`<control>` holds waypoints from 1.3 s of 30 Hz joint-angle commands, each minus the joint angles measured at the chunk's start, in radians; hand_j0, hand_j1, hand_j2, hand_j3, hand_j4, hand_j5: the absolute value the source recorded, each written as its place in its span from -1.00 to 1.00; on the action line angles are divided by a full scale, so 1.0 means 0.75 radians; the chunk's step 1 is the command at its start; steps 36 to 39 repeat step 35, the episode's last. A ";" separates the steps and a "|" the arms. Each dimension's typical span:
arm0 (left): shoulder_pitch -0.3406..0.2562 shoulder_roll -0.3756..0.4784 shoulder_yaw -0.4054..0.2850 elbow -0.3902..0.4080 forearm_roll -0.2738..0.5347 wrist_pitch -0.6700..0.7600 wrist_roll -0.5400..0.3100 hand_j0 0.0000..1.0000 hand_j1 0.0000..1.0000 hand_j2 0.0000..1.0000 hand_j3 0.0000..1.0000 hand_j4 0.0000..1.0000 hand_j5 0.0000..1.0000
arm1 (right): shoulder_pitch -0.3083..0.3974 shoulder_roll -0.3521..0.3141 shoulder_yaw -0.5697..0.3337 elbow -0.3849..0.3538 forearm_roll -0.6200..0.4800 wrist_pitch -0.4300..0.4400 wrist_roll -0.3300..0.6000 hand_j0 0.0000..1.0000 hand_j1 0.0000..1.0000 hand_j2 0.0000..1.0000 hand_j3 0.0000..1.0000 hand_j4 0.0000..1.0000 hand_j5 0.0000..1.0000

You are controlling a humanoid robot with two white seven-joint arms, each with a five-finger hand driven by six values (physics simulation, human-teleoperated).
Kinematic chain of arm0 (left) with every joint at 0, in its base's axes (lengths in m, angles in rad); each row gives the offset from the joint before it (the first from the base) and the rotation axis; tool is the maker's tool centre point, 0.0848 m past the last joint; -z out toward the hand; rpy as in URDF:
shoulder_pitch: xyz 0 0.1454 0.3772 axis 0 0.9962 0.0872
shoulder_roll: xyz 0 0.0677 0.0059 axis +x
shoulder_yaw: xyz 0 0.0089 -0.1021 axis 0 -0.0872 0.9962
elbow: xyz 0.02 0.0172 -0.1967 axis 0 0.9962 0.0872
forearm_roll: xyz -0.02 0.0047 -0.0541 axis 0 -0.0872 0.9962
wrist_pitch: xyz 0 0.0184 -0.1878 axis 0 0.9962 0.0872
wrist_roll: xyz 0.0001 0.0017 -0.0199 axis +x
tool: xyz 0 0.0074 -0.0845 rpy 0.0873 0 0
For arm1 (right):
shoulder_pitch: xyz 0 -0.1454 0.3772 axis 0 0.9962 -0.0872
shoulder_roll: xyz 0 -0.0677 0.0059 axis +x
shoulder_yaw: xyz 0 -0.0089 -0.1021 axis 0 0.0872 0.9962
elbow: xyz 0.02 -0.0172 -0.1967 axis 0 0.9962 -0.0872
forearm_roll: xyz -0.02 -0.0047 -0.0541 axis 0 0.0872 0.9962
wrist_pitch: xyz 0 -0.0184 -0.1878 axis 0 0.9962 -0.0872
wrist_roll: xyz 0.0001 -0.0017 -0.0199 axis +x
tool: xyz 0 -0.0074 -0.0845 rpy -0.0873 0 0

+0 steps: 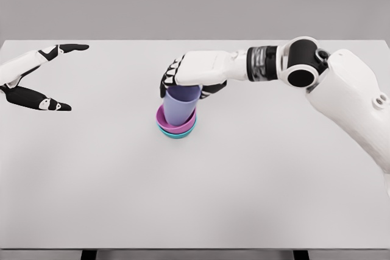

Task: Stacking bowl and cup with both arms

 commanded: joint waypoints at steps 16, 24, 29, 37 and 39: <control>0.000 -0.007 0.000 0.000 0.005 0.003 0.001 1.00 1.00 1.00 1.00 1.00 1.00 | 0.026 -0.174 -0.302 -0.111 -0.018 0.004 -0.001 1.00 1.00 1.00 1.00 1.00 1.00; 0.012 -0.015 -0.006 -0.002 -0.009 0.003 0.001 1.00 1.00 1.00 1.00 1.00 1.00 | 0.264 -0.512 -0.403 -0.066 -0.024 0.004 -0.001 1.00 1.00 1.00 1.00 1.00 1.00; 0.027 -0.015 -0.008 -0.002 -0.026 0.003 0.001 1.00 1.00 1.00 1.00 1.00 1.00 | 0.274 -0.502 -0.366 -0.068 -0.024 0.004 -0.001 1.00 1.00 1.00 1.00 1.00 1.00; 0.027 -0.017 -0.012 -0.002 -0.026 0.003 0.001 1.00 1.00 1.00 1.00 1.00 1.00 | 0.274 -0.502 -0.362 -0.064 -0.024 0.004 -0.001 1.00 1.00 1.00 1.00 1.00 1.00; 0.027 -0.017 -0.012 -0.002 -0.026 0.003 0.001 1.00 1.00 1.00 1.00 1.00 1.00 | 0.274 -0.502 -0.362 -0.064 -0.024 0.004 -0.001 1.00 1.00 1.00 1.00 1.00 1.00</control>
